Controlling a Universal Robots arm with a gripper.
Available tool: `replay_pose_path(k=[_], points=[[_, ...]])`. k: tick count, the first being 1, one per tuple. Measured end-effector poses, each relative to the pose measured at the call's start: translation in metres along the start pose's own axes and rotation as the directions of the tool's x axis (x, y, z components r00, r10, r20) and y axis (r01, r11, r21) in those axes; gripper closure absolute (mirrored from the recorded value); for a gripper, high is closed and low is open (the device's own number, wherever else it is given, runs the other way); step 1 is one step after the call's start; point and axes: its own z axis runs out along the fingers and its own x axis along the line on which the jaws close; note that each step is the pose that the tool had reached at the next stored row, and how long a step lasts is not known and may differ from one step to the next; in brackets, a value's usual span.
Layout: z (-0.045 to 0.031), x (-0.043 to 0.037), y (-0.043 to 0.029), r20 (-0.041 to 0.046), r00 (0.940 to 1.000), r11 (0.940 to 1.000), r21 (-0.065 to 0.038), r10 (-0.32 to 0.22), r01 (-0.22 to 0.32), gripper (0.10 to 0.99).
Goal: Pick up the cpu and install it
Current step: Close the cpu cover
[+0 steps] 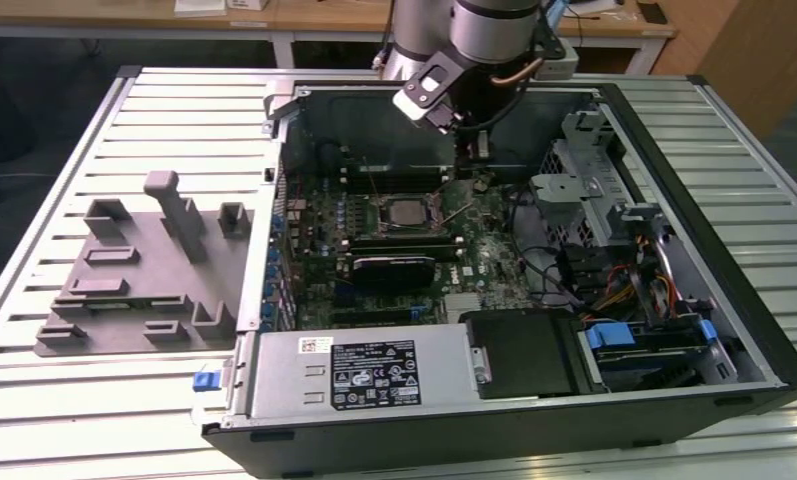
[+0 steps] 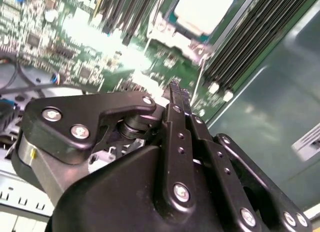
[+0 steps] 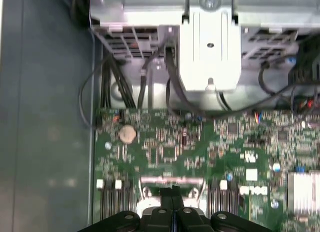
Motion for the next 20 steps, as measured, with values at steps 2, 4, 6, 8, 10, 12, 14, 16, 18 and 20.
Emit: replay_pose_path(k=[2,4,6,8,10,12,14,16,18,20], points=[[0.0002,0.0000,0.0074,0.0001,1.0000,1.0000,0.000,0.000,0.000,0.980],[0.0005,0.0000,0.0147,0.0000,1.0000,1.0000,0.000,0.000,0.000,0.980],[0.0008,0.0000,0.0215,0.0000,1.0000,1.0000,0.000,0.000,0.000,0.980],[0.0010,0.0000,0.0272,0.0000,1.0000,1.0000,0.000,0.000,0.000,0.980],[0.0013,0.0001,0.0309,-0.0001,1.0000,1.0000,0.000,0.000,0.000,0.980],[0.0028,0.0000,0.0319,0.0000,1.0000,1.0000,0.000,0.000,0.000,0.980],[0.0057,-0.0001,0.0322,0.0002,1.0000,1.0000,0.000,0.000,0.000,0.980],[0.0093,-0.0002,0.0323,0.0003,1.0000,1.0000,0.000,0.000,0.000,0.980],[0.0130,-0.0004,0.0322,0.0003,1.0000,1.0000,0.000,0.000,0.000,0.980],[0.0167,-0.0005,0.0321,0.0002,1.0000,1.0000,0.000,0.000,0.000,0.980]])
